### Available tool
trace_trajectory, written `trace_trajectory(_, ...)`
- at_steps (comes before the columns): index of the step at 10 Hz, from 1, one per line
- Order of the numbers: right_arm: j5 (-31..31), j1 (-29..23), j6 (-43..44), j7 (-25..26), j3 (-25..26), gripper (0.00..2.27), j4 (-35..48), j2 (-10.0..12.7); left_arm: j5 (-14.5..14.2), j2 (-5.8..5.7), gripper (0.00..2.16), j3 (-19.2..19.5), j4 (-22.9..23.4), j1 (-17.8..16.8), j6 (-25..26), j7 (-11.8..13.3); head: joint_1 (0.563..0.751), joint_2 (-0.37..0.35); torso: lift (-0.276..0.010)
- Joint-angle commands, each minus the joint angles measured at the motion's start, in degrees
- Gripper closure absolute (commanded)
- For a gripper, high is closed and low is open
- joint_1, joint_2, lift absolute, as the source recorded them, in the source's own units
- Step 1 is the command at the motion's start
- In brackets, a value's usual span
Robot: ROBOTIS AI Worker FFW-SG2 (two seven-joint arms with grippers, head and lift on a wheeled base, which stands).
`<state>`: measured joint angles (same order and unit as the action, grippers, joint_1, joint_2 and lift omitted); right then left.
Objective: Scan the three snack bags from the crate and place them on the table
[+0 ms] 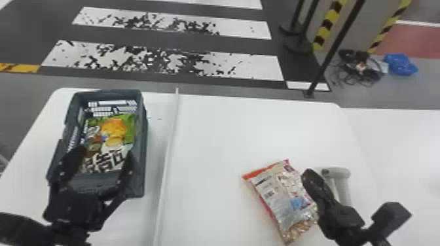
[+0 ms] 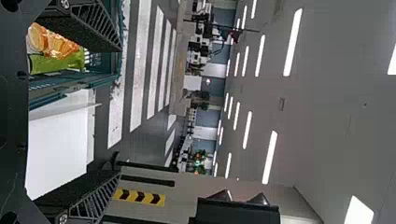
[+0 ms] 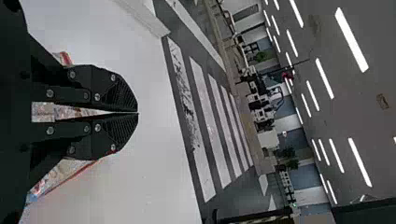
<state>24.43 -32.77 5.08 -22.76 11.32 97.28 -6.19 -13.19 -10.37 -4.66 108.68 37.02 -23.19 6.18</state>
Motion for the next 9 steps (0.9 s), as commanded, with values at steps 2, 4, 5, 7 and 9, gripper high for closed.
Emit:
trace_trajectory(2, -1.6, 3.5, 1.5, 0.2, 0.6, 2.22, -7.1, -0.8, 0.0, -0.09, 0.07, 0.0, -0.3, 0.2, -0.4, 0.1, 0.695, -0.159, -0.037)
trace_trajectory(4, -2.3, 4.4, 3.0, 0.4, 1.0, 2.22, -9.6, -1.2, 0.0, -0.18, 0.07, 0.0, -0.2, 0.4, -1.1, 0.2, 0.695, -0.181, -0.037)
trace_trajectory(5, -2.4, 4.7, 3.6, 0.5, 1.5, 2.22, -10.6, -1.4, 0.0, -0.26, 0.07, -0.1, -0.2, 0.6, -1.1, 0.2, 0.695, -0.190, -0.037)
trace_trajectory(7, -2.5, 5.3, 4.1, 0.5, 2.1, 2.22, -12.6, -2.3, 0.0, -0.26, 0.07, -0.1, -0.1, 0.8, -1.5, 0.3, 0.695, -0.209, -0.037)
trace_trajectory(9, -2.6, 5.4, 6.2, 0.5, 2.1, 2.22, -15.2, -2.7, 0.1, -0.18, 0.07, -0.4, 0.0, 0.8, -1.6, 0.2, 0.695, -0.234, -0.037)
